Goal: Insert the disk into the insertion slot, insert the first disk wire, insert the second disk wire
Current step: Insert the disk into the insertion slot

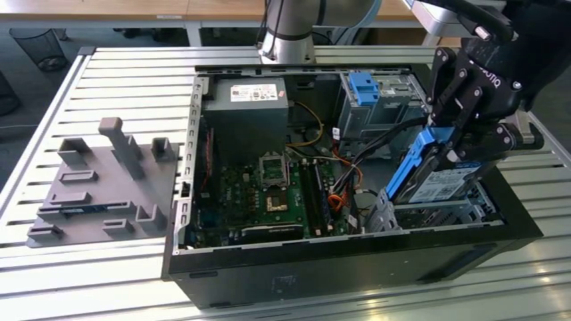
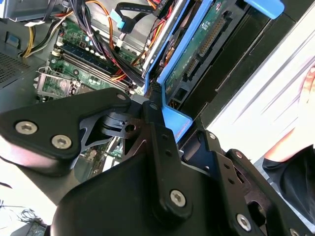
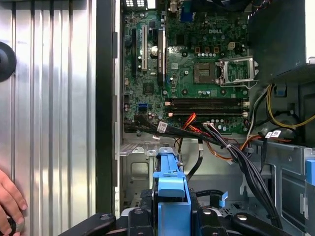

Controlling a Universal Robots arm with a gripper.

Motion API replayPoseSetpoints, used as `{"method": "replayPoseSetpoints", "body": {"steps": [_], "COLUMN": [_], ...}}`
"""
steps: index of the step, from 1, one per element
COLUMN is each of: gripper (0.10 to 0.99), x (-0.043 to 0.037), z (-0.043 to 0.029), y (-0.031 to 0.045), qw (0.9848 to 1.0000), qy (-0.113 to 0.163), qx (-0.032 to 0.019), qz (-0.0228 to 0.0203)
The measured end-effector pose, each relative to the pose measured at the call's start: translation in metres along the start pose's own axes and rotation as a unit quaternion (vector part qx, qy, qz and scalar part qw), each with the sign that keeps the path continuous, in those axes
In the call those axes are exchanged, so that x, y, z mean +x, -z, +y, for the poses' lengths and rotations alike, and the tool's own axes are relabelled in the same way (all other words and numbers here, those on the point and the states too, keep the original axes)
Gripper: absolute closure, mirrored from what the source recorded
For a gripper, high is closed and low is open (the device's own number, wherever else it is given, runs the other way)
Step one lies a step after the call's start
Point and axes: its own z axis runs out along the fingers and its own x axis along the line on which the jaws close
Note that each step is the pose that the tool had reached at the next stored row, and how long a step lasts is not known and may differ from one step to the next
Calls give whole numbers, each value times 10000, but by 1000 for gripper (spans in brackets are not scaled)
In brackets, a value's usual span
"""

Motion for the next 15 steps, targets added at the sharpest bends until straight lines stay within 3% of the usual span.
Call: {"method": "replayPoseSetpoints", "body": {"steps": [15], "gripper": [722], "x": [0], "z": [-1], "y": [-58], "qw": [10000], "qy": [0], "qx": [0], "qz": [0]}}
